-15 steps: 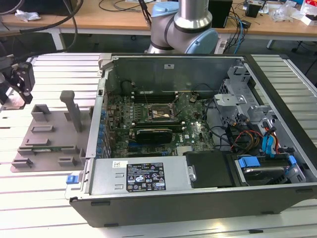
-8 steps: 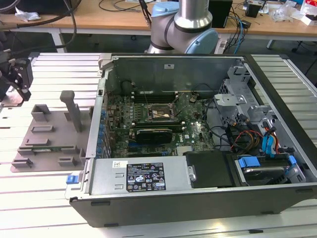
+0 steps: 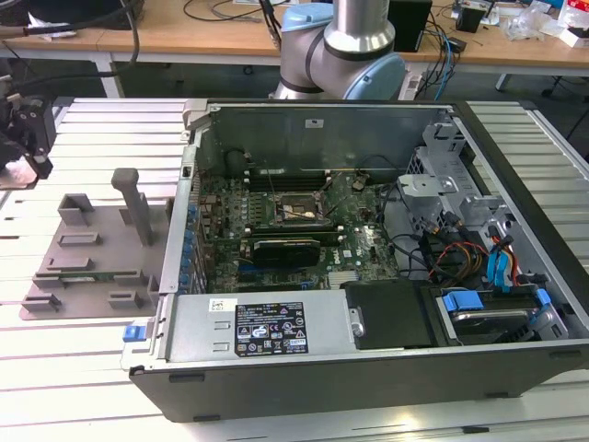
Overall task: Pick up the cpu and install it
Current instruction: 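Pick up the cpu and move it towards the insertion slot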
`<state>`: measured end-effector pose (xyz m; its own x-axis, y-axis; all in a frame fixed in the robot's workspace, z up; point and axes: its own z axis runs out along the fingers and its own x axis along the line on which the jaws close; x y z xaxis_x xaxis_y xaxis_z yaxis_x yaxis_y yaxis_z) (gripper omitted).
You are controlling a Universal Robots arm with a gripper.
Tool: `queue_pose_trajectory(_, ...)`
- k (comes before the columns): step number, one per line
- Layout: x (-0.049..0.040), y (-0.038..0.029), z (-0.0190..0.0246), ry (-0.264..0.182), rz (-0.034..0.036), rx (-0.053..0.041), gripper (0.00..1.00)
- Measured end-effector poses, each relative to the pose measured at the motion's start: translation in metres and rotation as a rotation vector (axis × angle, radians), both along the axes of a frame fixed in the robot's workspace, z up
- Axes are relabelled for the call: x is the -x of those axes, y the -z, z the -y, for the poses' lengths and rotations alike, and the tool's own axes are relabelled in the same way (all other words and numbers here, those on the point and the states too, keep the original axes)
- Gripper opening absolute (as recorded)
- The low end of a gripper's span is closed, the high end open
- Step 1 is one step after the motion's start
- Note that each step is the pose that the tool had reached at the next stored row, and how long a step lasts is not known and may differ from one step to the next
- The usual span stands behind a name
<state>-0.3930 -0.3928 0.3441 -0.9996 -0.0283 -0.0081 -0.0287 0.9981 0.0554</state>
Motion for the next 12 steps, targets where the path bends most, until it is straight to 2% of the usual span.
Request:
queue_pose_trajectory(8,0.0000,-0.0112,-0.0001,0.000,0.0000,0.0000,0.55)
queue_pose_trajectory(12,0.0000,-0.0147,-0.0001,0.000,0.0003,0.0000,0.55)
